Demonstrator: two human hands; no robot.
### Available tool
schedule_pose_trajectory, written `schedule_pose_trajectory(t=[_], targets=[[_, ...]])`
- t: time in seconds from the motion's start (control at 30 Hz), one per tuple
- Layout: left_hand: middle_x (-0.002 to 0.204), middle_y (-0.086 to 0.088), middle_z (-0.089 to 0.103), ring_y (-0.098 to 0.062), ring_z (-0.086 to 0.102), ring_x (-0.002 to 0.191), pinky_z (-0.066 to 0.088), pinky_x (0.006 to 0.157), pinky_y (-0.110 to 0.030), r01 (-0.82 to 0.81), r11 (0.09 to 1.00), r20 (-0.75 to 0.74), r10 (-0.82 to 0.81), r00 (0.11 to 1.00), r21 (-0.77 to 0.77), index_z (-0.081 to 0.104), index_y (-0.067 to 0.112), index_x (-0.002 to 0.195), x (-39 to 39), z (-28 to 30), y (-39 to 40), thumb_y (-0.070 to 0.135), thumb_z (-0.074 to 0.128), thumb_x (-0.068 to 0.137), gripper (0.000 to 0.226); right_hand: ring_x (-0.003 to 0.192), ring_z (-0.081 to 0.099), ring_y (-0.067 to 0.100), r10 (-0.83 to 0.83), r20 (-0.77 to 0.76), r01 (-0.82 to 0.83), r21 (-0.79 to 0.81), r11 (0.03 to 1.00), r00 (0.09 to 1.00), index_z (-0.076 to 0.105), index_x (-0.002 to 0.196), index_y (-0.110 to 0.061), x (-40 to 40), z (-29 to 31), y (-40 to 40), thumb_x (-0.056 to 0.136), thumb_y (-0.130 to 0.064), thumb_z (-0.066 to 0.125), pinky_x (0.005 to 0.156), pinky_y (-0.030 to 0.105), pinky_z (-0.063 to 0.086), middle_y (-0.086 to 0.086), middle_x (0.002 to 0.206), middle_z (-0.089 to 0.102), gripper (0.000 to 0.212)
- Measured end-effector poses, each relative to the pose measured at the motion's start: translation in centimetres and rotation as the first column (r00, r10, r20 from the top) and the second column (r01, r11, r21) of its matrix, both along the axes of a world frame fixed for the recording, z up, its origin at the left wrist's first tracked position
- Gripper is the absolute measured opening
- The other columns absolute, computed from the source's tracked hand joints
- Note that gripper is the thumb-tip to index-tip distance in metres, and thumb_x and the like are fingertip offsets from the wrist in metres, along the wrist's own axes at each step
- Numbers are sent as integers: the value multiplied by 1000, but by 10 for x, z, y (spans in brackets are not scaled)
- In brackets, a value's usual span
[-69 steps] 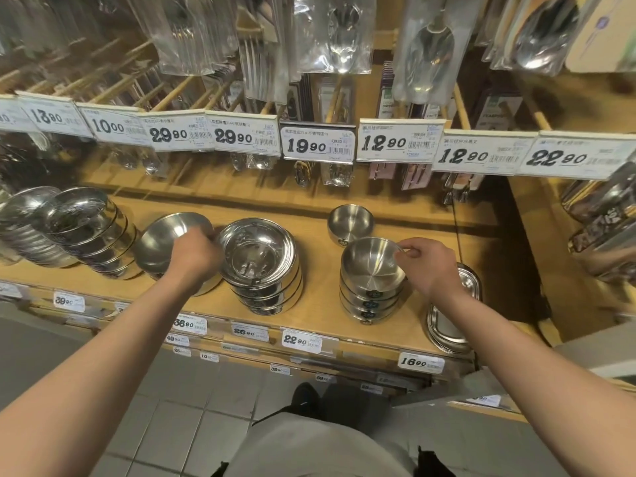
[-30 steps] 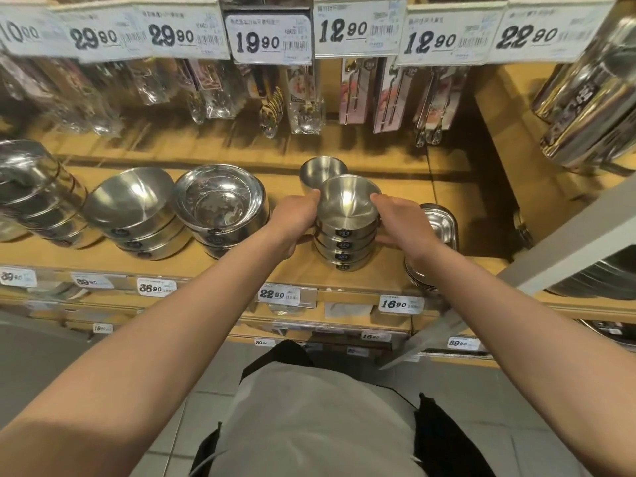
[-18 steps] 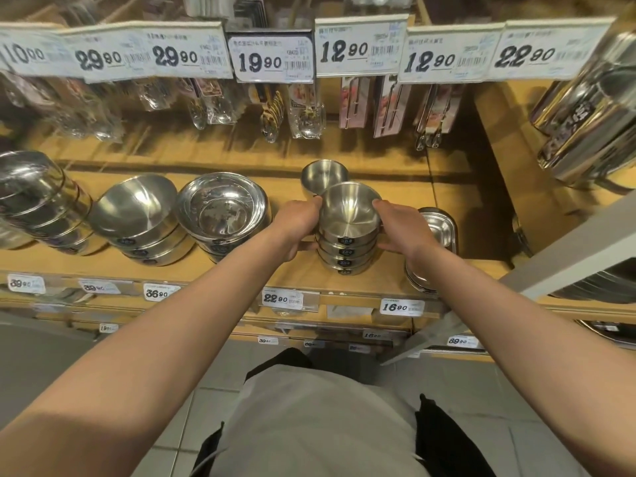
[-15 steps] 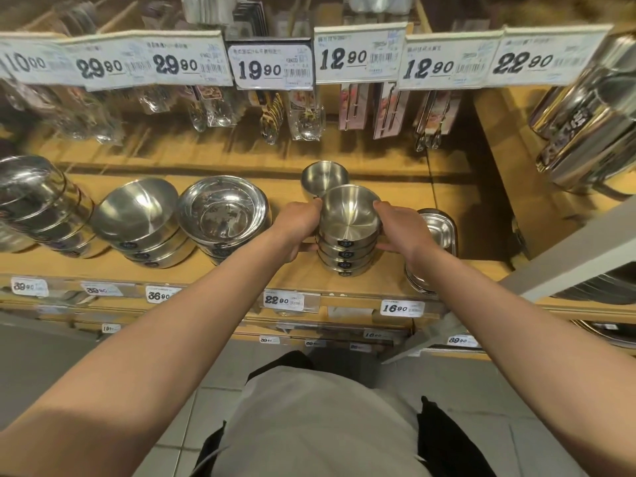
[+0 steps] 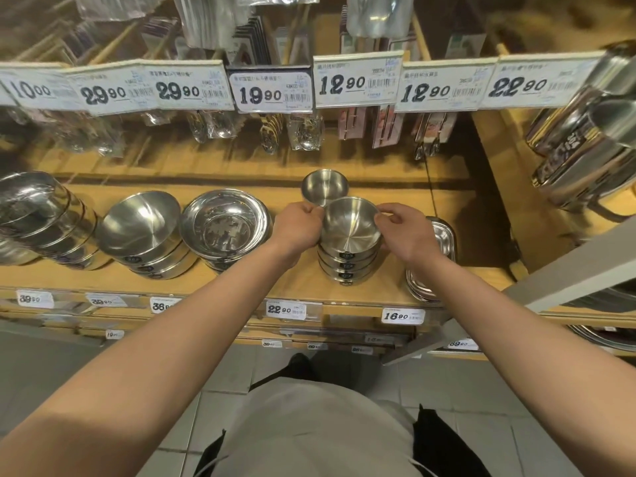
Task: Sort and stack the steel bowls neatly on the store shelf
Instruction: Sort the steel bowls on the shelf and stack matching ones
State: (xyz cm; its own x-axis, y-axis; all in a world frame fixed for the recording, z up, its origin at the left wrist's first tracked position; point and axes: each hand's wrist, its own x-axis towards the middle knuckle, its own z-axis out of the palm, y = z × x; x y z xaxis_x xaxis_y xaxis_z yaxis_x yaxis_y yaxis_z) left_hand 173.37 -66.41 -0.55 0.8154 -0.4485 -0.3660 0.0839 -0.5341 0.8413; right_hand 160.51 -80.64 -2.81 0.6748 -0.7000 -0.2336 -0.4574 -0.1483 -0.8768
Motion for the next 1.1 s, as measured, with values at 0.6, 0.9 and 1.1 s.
schedule_pose_trajectory(t=[0.6,0.9,1.1], targets=[[96,-10,72,-27,69,95,58,89,-48,48,999,25,-48,999,8,72,16,86,0,10,7,17,55,99,21,84,70,23,-16,-78,10,-70,998,997,73,115,-24,5,7,0,98,-30,58,83,41,59,-2,94,73,24],[83,9,67,-12,62,77,58,78,-34,30,992,60,-23,998,-125,70,28,87,32,52,36,26,57,100,18,79,57,22,-62,-66,65,38,997,996,66,112,6,60,17,-38,97,-31,59,87,40,57,12,83,65,41],[85,14,74,-8,69,82,58,78,-30,-58,984,-11,57,998,-170,75,28,94,56,69,71,29,60,98,16,84,69,19,66,-234,-23,181,983,970,70,97,-16,112,-5,-61,92,-39,70,65,37,57,6,89,72,24]])
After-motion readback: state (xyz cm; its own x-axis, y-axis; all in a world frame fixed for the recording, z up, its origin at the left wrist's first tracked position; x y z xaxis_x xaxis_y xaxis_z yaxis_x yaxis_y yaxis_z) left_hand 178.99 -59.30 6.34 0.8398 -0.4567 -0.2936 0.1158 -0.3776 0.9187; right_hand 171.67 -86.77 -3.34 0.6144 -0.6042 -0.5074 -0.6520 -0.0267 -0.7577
